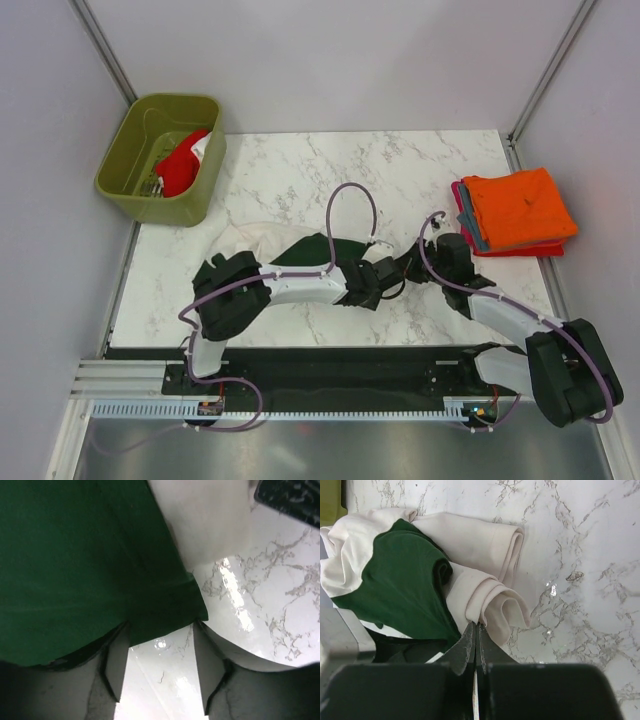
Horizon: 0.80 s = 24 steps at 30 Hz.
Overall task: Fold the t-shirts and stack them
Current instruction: Flatten the tshirt out
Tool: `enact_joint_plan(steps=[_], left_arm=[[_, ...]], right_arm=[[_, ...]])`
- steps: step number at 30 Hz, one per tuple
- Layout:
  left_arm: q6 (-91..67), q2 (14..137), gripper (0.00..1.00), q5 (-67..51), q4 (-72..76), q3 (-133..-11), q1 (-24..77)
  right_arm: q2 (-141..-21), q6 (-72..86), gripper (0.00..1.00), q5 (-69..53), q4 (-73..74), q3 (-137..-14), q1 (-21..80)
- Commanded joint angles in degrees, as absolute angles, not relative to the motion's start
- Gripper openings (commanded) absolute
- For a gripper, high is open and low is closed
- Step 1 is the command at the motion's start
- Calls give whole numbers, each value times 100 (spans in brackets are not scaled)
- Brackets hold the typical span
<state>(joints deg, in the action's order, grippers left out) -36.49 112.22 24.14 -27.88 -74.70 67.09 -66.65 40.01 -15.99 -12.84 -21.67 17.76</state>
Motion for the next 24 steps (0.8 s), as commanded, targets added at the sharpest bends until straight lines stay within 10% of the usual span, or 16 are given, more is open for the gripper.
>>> enact_joint_plan(steps=[1,9,24], left_arm=[[-3867,11487,59,2935,-2944,-7673,6724],[-3946,10805,2,3085,-2971,-7165,6662],[-3402,5329,2,2417,-3523,-4694,4062]], right_arm=[[-6487,4148,0,-1494,-1652,-2039,1731],[-6539,4061,0,-1283,-1337,-2074,1521],[-6425,4078,0,-1160,-809,-1864,571]])
